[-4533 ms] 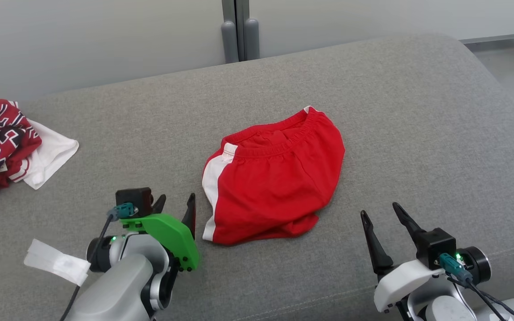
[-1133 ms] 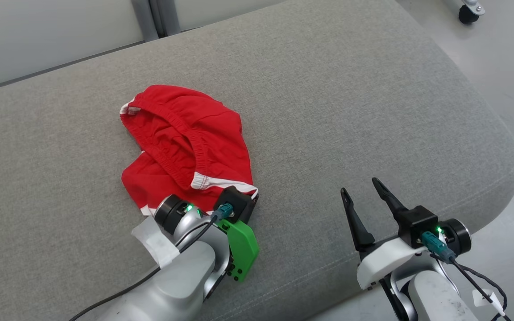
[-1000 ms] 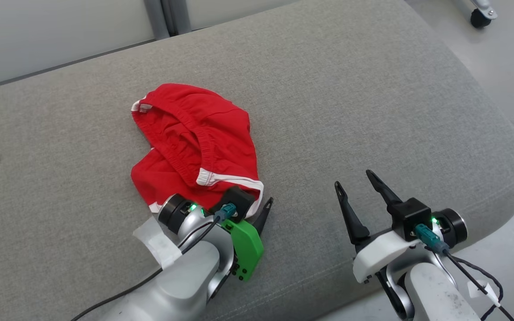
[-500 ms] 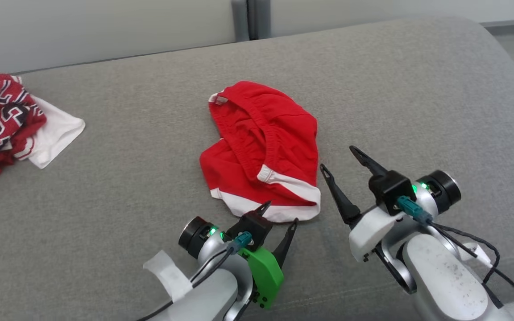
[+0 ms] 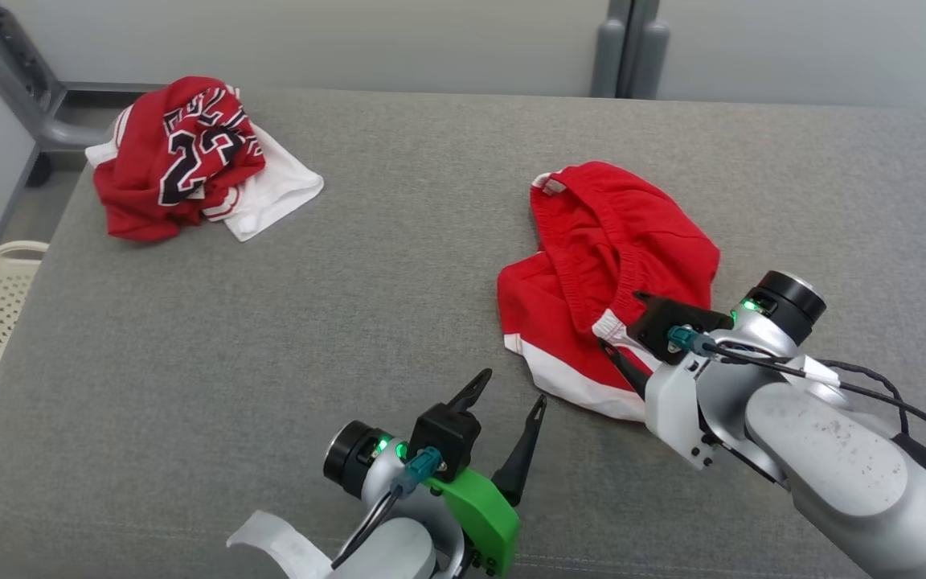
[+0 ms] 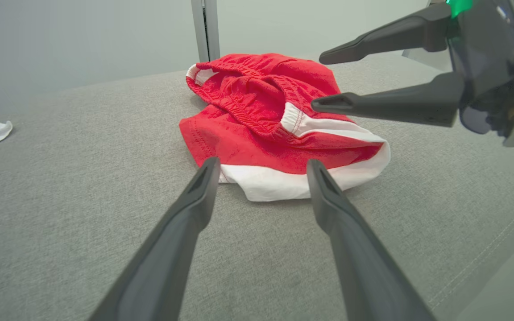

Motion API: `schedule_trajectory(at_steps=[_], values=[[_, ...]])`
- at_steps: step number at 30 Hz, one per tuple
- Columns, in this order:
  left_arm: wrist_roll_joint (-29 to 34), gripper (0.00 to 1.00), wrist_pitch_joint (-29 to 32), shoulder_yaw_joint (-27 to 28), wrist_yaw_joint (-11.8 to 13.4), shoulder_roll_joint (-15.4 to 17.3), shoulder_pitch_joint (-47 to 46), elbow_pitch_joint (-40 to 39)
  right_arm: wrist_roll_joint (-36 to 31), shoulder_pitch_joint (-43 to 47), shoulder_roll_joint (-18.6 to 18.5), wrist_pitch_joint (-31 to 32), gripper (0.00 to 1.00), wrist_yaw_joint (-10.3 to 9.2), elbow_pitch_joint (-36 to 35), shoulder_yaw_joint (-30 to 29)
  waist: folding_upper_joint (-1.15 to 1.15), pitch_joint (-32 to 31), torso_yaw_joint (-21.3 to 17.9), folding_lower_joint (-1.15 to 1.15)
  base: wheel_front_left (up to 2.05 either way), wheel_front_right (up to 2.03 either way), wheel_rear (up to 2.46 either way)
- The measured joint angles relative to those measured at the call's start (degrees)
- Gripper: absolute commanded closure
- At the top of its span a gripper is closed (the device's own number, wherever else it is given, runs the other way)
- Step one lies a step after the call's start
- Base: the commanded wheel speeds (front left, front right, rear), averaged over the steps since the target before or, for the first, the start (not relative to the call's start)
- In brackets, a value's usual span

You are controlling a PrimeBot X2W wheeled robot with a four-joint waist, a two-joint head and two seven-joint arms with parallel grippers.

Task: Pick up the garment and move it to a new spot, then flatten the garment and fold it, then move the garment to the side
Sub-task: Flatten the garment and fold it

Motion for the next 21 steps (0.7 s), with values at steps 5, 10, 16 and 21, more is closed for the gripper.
schedule_trajectory(at_steps=[5, 10, 16, 21], values=[[1.72, 0.00, 0.01, 2.10, -0.04, -0.31, 1.49, -1.58, 5.06, -4.47, -3.07, 3.26, 0.00, 0.00, 2.13, 7.56, 0.00, -0.53, 4.22, 0.00, 0.00, 0.00, 0.00], [3.14, 0.00, 0.01, 3.61, -0.43, -0.62, 2.05, -2.27, 9.42, -7.99, -4.53, 6.05, 0.00, 0.00, 5.28, 13.04, 0.00, -0.83, 7.39, 0.00, 0.00, 0.00, 0.00], [4.67, 0.00, 0.00, 5.04, -0.92, -0.94, 2.67, -2.60, 13.79, -9.87, -5.17, 8.68, 0.00, 0.00, 9.85, 16.63, 0.00, -0.57, 8.99, 0.00, 0.00, 0.00, 0.00], [5.70, 0.00, 0.00, 6.57, -1.30, -1.27, 2.80, -2.74, 15.64, -11.44, -4.98, 7.09, 0.00, 0.00, 13.32, 19.87, 0.00, 0.36, 8.43, 0.00, 0.00, 0.00, 0.00]])
